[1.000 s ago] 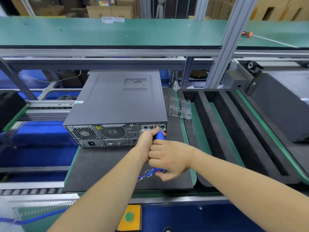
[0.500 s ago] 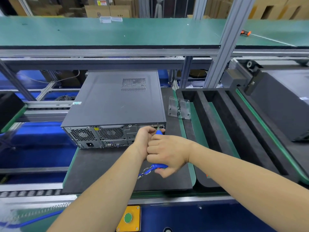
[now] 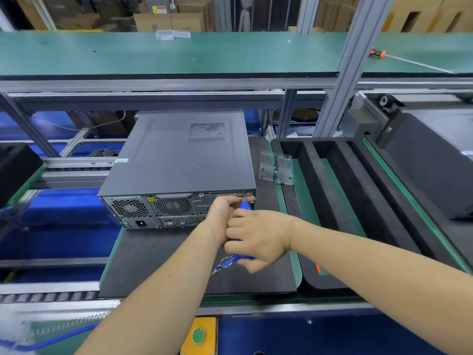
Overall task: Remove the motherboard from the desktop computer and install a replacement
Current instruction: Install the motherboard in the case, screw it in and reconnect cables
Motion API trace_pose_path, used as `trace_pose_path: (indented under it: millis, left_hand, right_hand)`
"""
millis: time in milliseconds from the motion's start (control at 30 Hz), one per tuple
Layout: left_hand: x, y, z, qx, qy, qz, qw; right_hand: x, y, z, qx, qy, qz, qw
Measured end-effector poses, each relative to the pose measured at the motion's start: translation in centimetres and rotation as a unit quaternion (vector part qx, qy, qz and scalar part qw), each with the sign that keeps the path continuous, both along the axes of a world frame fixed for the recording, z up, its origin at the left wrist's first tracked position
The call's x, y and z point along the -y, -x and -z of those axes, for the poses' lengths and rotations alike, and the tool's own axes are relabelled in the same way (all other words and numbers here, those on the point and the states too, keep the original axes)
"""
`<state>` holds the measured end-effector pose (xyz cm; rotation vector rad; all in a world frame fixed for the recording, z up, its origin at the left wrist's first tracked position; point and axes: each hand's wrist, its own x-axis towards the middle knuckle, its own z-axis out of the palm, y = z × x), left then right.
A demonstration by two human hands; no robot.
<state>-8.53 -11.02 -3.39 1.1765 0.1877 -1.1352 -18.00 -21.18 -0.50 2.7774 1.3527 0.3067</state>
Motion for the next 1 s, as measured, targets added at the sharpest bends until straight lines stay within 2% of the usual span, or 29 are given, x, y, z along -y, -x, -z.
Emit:
trace_pose_path:
  millis: [167,300,467,667,833,1000]
  left_hand:
    - [0.1,0.1,0.4,0.011,0.01,0.011,1.0]
    - [0.1,0.3,0.5,0.007,0.011,0.035,0.999]
    - [0.1,0.2,0.8,0.0,0.033,0.02,0.999]
    - [-0.4,-0.3,0.8,-0.06,0.072,0.066,0.993]
    - [-0.2,0.1,0.9,-0.091,0.082,0.028,0.992]
    - [0.0,0.1,1.0,-0.109,0.1,0.005,0.989]
  right_hand:
    - [0.0,-0.2,-0.2,-0.016,0.027,0.002,1.0]
    - [0.1,-0.1,-0.1,-0.025,0.005,0.028,0.999]
    - [0.7,1.0,1.5,-0.008,-0.039,0.074,0.996]
    - [1.3,1.8,2.3,0.025,-0.073,0.137,0.988]
    - [1.2,2.0,2.6,0.007,-0.052,0.126,0.991]
    - [0.5,1.7,3.2,0.053,-0.055,0.132,0.988]
